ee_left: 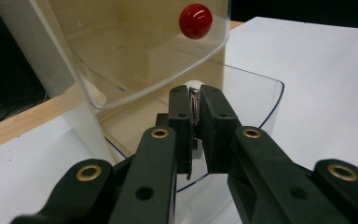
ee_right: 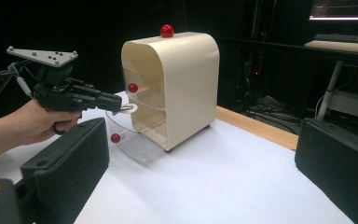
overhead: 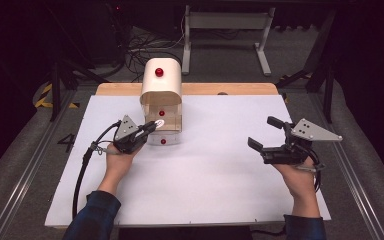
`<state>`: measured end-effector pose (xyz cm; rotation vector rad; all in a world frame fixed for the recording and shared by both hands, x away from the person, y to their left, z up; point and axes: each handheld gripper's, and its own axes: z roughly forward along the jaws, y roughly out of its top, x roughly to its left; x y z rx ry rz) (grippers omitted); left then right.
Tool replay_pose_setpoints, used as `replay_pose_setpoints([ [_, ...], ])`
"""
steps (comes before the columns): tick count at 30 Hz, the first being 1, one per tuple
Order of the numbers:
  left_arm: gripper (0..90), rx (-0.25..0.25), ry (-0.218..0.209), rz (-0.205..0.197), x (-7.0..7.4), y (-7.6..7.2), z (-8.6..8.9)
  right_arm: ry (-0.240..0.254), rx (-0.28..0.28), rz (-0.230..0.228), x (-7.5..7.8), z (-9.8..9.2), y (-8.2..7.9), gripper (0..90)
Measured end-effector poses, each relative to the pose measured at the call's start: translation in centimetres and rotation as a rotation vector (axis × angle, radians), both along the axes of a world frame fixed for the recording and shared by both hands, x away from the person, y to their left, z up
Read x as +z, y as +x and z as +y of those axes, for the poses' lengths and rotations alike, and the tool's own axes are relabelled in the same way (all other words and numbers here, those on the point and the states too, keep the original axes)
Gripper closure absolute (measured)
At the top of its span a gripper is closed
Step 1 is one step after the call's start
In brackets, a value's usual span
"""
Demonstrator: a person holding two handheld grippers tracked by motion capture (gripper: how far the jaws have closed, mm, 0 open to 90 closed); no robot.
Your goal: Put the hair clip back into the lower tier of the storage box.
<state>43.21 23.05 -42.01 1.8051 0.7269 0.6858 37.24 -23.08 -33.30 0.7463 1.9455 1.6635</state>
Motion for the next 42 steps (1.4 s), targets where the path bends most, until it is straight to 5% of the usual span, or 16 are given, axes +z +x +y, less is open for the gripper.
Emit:
replay_pose_setpoints([
  [42, 83.0, 0.015, 0.05, 0.041, -0.75, 0.48, -0.3, -0.003, 0.004, 0.002, -0.01, 0.08, -0.02, 3.3],
])
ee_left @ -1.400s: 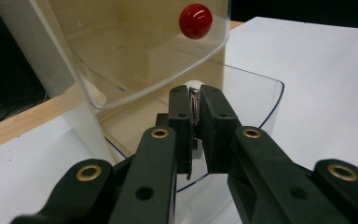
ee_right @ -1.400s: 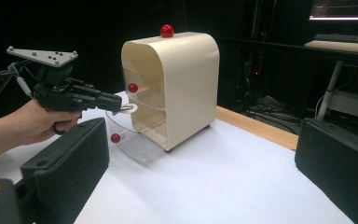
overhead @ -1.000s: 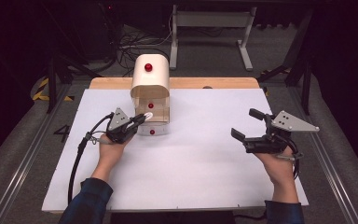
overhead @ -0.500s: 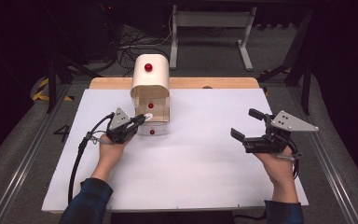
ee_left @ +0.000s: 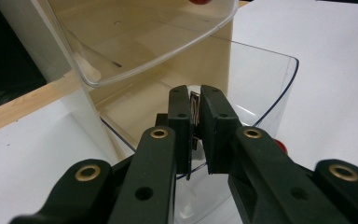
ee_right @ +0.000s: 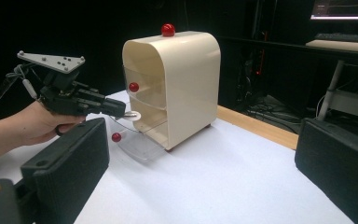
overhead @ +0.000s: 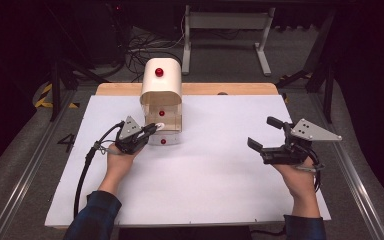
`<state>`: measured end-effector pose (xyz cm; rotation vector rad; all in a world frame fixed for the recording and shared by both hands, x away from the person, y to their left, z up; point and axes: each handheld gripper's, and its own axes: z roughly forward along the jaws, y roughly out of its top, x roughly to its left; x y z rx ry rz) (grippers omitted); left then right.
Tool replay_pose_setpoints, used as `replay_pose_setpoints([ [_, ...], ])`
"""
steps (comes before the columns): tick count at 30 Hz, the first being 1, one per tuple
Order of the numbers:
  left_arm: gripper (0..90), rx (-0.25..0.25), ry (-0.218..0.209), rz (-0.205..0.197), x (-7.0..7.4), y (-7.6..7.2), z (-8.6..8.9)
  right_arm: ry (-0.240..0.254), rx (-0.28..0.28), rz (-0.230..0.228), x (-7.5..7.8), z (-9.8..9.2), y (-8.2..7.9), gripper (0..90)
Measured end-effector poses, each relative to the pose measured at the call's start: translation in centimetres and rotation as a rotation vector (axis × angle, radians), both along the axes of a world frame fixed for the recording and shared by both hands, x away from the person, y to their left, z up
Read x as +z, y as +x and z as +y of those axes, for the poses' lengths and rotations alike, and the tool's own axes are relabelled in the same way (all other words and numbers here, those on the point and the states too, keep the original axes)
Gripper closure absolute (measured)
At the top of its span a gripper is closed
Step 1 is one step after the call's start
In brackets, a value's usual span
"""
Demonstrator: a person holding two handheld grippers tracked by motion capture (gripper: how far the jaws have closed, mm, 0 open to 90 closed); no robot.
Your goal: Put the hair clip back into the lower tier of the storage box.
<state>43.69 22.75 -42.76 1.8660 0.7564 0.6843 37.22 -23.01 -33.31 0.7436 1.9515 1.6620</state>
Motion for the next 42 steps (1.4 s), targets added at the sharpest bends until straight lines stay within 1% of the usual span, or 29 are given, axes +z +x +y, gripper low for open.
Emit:
replay_pose_setpoints([
  [4, 82.7, -0.001, -0.001, -0.001, 0.0, 0.0, 0.0, -0.003, 0.002, 0.002, 0.0, 0.0, 0.0, 3.3],
  [5, 80.5, 0.002, -0.002, -0.003, 0.0, 0.0, 0.0, -0.004, 0.003, 0.002, 0.0, 0.1, 0.0, 3.3],
  [6, 76.5, 0.006, -0.006, -0.003, 0.0, 0.0, 0.0, -0.003, 0.003, 0.002, 0.0, 0.0, 0.0, 3.3],
  [7, 75.5, 0.003, -0.006, -0.004, 0.1, -0.1, 0.0, -0.003, 0.004, 0.001, 0.0, 0.0, 0.0, 3.3],
  [9, 77.3, 0.002, -0.005, -0.011, 0.1, -0.2, 0.0, -0.002, 0.004, 0.0, 0.0, 0.0, 0.0, 3.3],
  [10, 74.7, 0.003, -0.005, -0.017, 0.2, -0.2, 0.0, 0.0, 0.006, 0.001, 0.0, 0.1, 0.0, 3.3],
  [11, 74.7, 0.0, -0.015, -0.019, 0.2, -0.3, 0.0, 0.0, 0.006, 0.001, 0.0, 0.1, 0.0, 3.3],
  [13, 72.0, -0.008, -0.025, -0.032, 0.4, -0.4, 0.0, -0.002, 0.008, 0.001, 0.0, 0.1, 0.0, 3.3],
  [17, 71.1, -0.009, -0.038, -0.047, 0.6, -0.6, 0.0, -0.001, 0.008, 0.001, 0.0, 0.1, 0.0, 3.3],
  [19, 70.5, -0.011, -0.044, -0.042, 0.6, -0.6, 0.0, 0.0, 0.007, 0.002, 0.0, 0.1, 0.0, 3.3],
  [24, 63.2, -0.005, -0.049, -0.05, 0.8, -0.9, 0.1, -0.001, 0.011, 0.002, -0.1, 0.2, 0.1, 3.3],
  [28, 61.7, -0.007, -0.058, -0.058, 1.1, -1.1, 0.2, -0.002, 0.014, 0.003, -0.1, 0.3, 0.2, 3.3],
  [33, 57.6, -0.007, -0.067, -0.06, 1.4, -1.4, 0.3, -0.003, 0.017, 0.004, -0.1, 0.4, 0.2, 3.3],
  [38, 53.2, -0.01, -0.091, -0.055, 1.6, -1.6, 0.4, -0.001, 0.016, 0.007, -0.2, 0.5, 0.3, 3.3],
  [42, 50.5, -0.008, -0.103, -0.05, 1.7, -1.7, 0.5, -0.002, 0.016, 0.006, -0.2, 0.6, 0.3, 3.3],
])
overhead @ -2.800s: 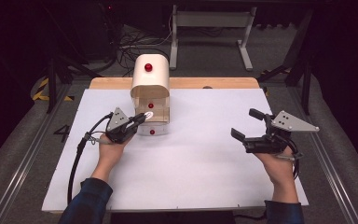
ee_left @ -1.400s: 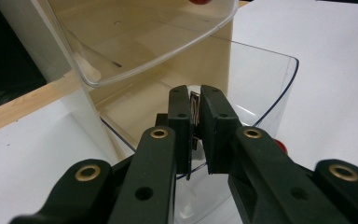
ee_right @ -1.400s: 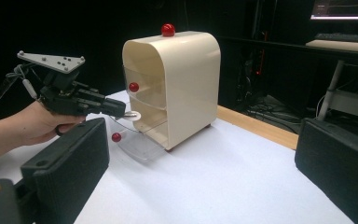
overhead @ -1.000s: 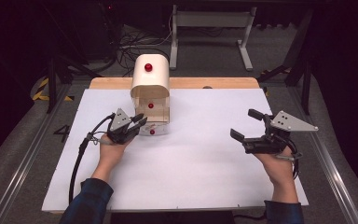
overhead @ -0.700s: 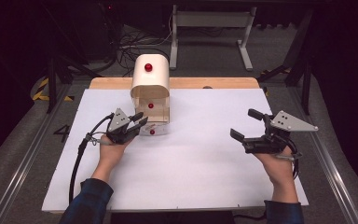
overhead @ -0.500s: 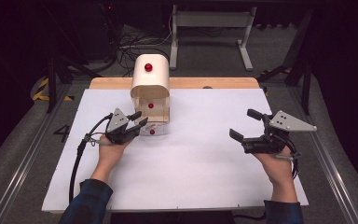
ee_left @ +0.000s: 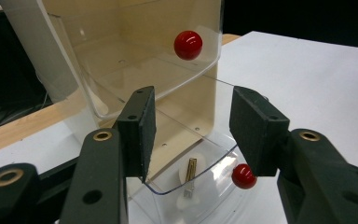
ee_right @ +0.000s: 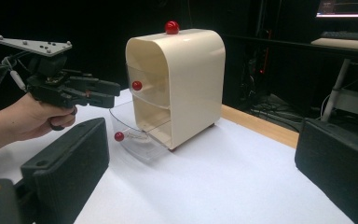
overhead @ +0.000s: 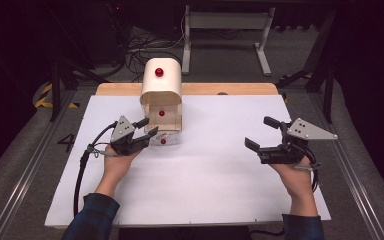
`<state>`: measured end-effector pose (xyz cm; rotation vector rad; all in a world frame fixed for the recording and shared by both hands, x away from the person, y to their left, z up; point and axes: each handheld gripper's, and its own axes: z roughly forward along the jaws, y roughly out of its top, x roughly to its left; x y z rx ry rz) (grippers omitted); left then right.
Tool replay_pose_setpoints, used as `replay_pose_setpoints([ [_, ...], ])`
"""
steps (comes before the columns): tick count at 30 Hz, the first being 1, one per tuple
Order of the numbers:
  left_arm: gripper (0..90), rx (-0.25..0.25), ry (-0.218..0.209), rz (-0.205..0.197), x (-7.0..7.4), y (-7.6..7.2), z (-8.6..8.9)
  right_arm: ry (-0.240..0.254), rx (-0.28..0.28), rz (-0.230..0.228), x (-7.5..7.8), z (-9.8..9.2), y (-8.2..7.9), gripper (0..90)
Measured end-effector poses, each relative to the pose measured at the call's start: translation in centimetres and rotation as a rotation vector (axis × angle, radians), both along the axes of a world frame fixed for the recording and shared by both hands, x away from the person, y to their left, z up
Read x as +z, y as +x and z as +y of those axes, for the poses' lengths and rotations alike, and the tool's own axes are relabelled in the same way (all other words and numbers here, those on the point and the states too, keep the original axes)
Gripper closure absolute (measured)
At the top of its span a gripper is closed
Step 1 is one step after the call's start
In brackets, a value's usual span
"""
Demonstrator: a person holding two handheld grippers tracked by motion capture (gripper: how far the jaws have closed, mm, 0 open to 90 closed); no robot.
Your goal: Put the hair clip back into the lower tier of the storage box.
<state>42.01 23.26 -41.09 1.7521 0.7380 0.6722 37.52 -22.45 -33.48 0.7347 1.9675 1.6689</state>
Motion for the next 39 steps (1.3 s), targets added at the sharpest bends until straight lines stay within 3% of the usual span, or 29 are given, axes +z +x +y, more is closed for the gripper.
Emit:
replay_pose_setpoints([
  [6, 44.6, -0.001, -0.015, 0.0, 0.2, -0.3, 0.1, -0.004, -0.002, -0.002, 0.0, 0.0, 0.0, 3.3],
  [39, 33.1, 0.004, -0.033, -0.013, 1.3, -1.8, 0.3, -0.004, -0.004, 0.0, -0.1, 0.0, 0.1, 3.3],
])
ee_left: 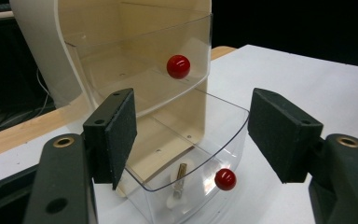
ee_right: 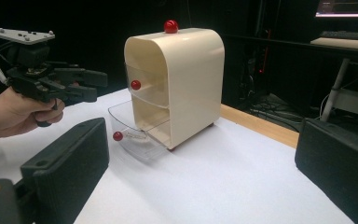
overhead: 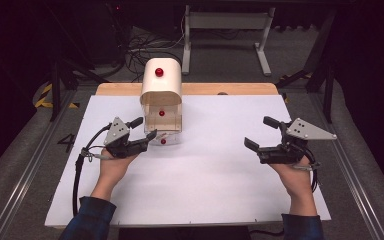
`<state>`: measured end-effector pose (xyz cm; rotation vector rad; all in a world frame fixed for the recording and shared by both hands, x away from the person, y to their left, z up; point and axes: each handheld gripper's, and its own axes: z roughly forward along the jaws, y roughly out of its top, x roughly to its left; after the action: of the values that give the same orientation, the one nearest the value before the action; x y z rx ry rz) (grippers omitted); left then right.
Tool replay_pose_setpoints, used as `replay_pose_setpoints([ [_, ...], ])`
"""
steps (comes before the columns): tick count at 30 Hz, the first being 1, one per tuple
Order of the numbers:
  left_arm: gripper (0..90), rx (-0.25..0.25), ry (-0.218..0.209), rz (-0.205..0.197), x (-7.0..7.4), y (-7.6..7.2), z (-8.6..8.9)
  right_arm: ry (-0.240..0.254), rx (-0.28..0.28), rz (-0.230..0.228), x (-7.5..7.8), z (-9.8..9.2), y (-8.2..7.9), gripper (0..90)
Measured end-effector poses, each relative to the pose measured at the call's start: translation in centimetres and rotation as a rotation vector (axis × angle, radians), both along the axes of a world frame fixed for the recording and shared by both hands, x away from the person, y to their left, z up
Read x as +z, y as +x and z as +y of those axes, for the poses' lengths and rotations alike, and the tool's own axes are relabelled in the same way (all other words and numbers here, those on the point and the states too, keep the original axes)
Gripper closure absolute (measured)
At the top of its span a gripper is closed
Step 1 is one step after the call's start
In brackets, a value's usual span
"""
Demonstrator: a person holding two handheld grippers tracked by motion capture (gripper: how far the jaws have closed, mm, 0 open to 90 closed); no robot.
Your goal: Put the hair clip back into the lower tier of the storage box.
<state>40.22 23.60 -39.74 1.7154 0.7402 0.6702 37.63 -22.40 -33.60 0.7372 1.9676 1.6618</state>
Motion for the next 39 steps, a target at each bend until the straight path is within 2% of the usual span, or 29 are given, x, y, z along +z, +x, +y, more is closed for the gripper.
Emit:
replay_pose_setpoints([
  [23, 25.7, 0.003, -0.007, -0.017, 1.0, -1.2, 0.4, -0.001, 0.003, 0.003, -0.1, 0.0, 0.1, 3.2],
  [26, 23.9, 0.004, -0.021, -0.02, 1.1, -1.4, 0.5, -0.002, 0.003, 0.007, -0.2, 0.1, 0.2, 3.2],
  [39, 17.6, 0.002, -0.026, -0.011, 1.6, -2.0, 0.4, 0.009, -0.005, 0.002, -0.1, -0.5, 0.1, 3.2],
])
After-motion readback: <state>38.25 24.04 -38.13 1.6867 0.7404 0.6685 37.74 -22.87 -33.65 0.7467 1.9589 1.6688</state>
